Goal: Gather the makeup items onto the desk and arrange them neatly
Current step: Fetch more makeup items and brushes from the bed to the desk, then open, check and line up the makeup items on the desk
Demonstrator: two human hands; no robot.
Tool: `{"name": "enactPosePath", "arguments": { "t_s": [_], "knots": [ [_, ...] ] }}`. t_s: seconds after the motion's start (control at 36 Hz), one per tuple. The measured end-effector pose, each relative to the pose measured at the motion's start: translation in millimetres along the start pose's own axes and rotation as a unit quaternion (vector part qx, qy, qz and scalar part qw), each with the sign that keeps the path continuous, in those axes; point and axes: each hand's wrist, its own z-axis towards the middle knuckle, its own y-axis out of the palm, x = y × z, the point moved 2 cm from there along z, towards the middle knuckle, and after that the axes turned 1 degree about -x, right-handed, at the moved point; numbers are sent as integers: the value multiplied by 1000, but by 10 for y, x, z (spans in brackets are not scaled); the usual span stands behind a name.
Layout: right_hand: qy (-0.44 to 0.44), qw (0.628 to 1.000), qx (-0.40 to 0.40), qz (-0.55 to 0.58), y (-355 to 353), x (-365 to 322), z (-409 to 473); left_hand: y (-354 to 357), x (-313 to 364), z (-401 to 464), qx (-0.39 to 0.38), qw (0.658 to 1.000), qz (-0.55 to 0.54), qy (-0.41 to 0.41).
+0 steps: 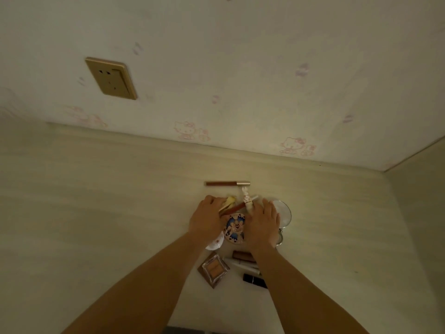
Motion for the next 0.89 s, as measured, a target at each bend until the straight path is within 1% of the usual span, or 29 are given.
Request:
{"name": "enactPosePath", "arguments": {
  "t_s": [0.14, 0.19, 0.25, 0.31, 0.42, 0.5, 0.58, 0.69, 0.81, 0.89],
  "knots": [
    [3, 999, 42, 25, 12, -62, -29, -200, -103, 58, 1, 999, 4, 36],
    [5, 996, 74, 47, 20, -128, -98, -274, -137, 62, -5, 998, 7, 67],
    [11, 990, 118, 78, 60, -196, -189, -325, -181, 56, -19, 993, 22, 117],
    [24, 983, 157, 89, 116, -250, -288, -350, -242, 39, -49, 983, 43, 173],
    [99, 977, 167, 83, 177, -370, -464, -429, -309, -37, -111, 952, 82, 274],
    [139, 971, 175, 83, 247, -466, -613, -454, -335, -119, -150, 925, 126, 327],
    [160, 969, 167, 83, 318, -537, -742, -428, -366, -172, -167, 903, 177, 354],
    [172, 972, 148, 69, 405, -583, -794, -371, -380, -166, -170, 890, 211, 366],
    [167, 964, 186, 94, 475, -577, -771, -348, -336, -89, -188, 877, 228, 379],
    [166, 960, 200, 100, 531, -572, -764, -376, -284, -62, -193, 858, 253, 402]
  ]
}}
